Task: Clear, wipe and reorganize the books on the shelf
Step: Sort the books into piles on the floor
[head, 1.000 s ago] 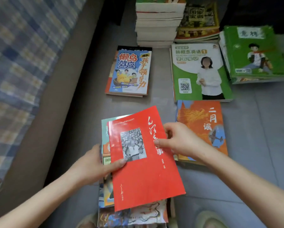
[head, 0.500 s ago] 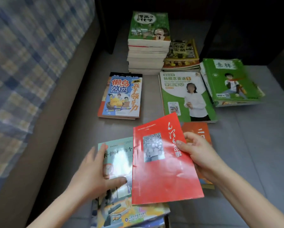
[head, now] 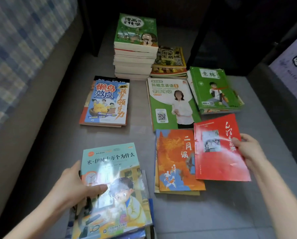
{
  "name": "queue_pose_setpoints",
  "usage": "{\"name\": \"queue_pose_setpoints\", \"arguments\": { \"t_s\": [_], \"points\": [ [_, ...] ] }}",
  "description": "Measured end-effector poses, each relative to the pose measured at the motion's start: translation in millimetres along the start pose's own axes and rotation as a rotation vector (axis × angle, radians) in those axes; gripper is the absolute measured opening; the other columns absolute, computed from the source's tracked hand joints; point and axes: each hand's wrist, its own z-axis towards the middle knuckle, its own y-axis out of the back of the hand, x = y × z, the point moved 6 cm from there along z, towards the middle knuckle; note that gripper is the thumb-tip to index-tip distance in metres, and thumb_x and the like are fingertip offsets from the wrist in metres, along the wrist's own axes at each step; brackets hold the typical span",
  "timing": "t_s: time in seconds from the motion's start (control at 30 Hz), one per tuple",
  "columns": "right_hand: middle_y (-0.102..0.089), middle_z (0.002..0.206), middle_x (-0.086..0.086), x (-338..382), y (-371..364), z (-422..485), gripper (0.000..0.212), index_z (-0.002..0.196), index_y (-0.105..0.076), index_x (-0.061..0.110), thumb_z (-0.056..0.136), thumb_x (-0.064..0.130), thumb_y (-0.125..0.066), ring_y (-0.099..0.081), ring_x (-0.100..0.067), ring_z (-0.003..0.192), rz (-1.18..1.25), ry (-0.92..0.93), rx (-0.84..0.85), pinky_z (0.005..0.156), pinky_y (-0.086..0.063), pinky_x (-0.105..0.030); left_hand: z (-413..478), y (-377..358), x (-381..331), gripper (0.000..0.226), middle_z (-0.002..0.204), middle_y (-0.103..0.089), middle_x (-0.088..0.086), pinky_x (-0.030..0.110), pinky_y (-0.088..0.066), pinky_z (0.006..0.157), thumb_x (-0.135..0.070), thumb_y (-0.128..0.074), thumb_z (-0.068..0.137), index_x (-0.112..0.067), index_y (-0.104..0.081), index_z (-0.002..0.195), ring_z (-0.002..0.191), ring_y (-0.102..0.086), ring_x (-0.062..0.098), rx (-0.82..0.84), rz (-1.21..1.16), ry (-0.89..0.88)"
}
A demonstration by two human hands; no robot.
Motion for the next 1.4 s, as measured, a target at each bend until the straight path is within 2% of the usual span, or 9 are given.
{"name": "queue_pose_setpoints", "arguments": {
  "t_s": [0.23, 0.33, 0.47, 0.57, 0.73, 1.0, 1.17, 1.3, 1.4],
  "points": [
    [-0.062, 0.049, 0.012, -60.4, 35.2, 41.9, 0.026, 0.118, -0.06, 0.005, 0.092, 0.004, -0.056, -0.054, 0.0, 0.038, -0.193, -0.08, -0.142, 0.041, -0.045, -0.017, -0.3, -3.9, -0.5, 0.054, 0.08, -0.075, -0.007, 0.032, -0.053, 0.074, -0.03, -0.094, 0.049, -0.02, -0.068, 0.095, 0.075, -0.071, 0.015, 0.08, -0.068, 0.051],
    [-0.071, 0.094, -0.016, -65.9, 28.0, 39.0, 0.045, 0.121, -0.061, 0.004, 0.083, 0.027, -0.065, -0.067, -0.032, 0.084, -0.525, -0.127, -0.159, 0.078, -0.053, -0.039, 0.3, 0.4, 3.4, 0.049, 0.083, -0.075, -0.004, 0.036, -0.055, 0.08, -0.02, -0.092, 0.056, -0.019, -0.067, 0.098, 0.077, -0.071, 0.016, 0.033, -0.088, 0.069],
    [-0.059, 0.114, -0.033, 11.6, -23.0, -18.4, 0.039, 0.12, -0.058, -0.002, 0.087, 0.018, -0.064, -0.056, -0.047, 0.106, -0.884, 0.284, -0.285, 0.086, -0.045, -0.05, -9.0, 1.5, -4.7, 0.04, 0.08, -0.072, -0.006, 0.032, -0.054, 0.072, -0.018, -0.09, 0.06, -0.022, -0.064, 0.091, 0.073, -0.068, 0.014, -0.033, -0.066, 0.048],
    [-0.07, 0.102, -0.013, 57.9, -101.7, -95.8, 0.033, 0.11, -0.067, 0.009, 0.09, 0.036, -0.06, -0.064, -0.032, 0.093, -0.619, 0.511, 0.111, 0.074, -0.047, -0.036, -13.7, 5.4, -11.2, 0.036, 0.08, -0.07, -0.009, 0.032, -0.053, 0.07, -0.024, -0.089, 0.062, -0.025, -0.061, 0.085, 0.074, -0.066, 0.011, -0.07, 0.013, 0.035],
    [-0.066, 0.1, 0.005, 33.3, -196.1, -220.8, 0.06, 0.11, -0.046, 0.027, 0.071, 0.07, -0.063, -0.064, -0.014, 0.086, -0.708, 0.267, 0.822, 0.069, -0.05, -0.029, -14.5, 6.8, -12.3, 0.042, 0.089, -0.064, -0.016, 0.026, -0.05, 0.071, -0.03, -0.087, 0.064, -0.034, -0.051, 0.085, 0.081, -0.062, 0.003, -0.061, 0.039, 0.013],
    [-0.073, 0.098, -0.005, 12.2, -190.3, -218.8, 0.036, 0.112, -0.054, 0.013, 0.082, 0.011, -0.074, -0.071, -0.018, 0.087, -0.235, -0.03, 0.911, 0.082, -0.057, -0.038, -0.2, 7.8, 18.2, 0.034, 0.083, -0.065, 0.013, 0.031, -0.043, 0.069, -0.043, -0.049, 0.096, -0.014, -0.067, 0.099, 0.075, -0.056, 0.021, -0.016, -0.336, 0.124],
    [-0.072, 0.099, -0.012, 11.4, -185.0, -218.7, 0.038, 0.111, -0.054, 0.015, 0.081, 0.001, -0.072, -0.071, -0.026, 0.088, -0.187, -0.098, 0.931, 0.077, -0.057, -0.037, 32.6, 26.3, -10.1, 0.036, 0.105, -0.065, 0.002, 0.034, -0.046, 0.085, -0.043, -0.041, 0.099, -0.019, -0.065, 0.109, 0.098, -0.061, 0.023, -0.217, 0.155, -0.059],
    [-0.072, 0.093, -0.01, 9.2, -179.6, -222.2, 0.036, 0.112, -0.054, 0.016, 0.083, 0.0, -0.069, -0.07, -0.024, 0.079, -0.147, -0.116, 0.941, 0.066, -0.055, -0.03, 56.9, 2.7, -28.4, 0.04, 0.101, -0.074, 0.005, 0.038, -0.047, 0.097, -0.045, -0.043, 0.098, -0.021, -0.074, 0.094, 0.094, -0.069, 0.022, 0.148, -0.132, -0.052],
    [-0.071, 0.088, -0.009, 16.5, -163.0, -207.7, 0.036, 0.117, -0.056, 0.01, 0.086, -0.006, -0.063, -0.066, -0.019, 0.069, -0.033, -0.126, 0.934, 0.061, -0.054, -0.027, 63.0, -2.0, -28.4, 0.043, 0.09, -0.075, 0.005, 0.037, -0.048, 0.089, -0.051, -0.056, 0.09, -0.012, -0.072, 0.098, 0.091, -0.07, 0.028, 0.152, -0.114, -0.087]
  ]
}}
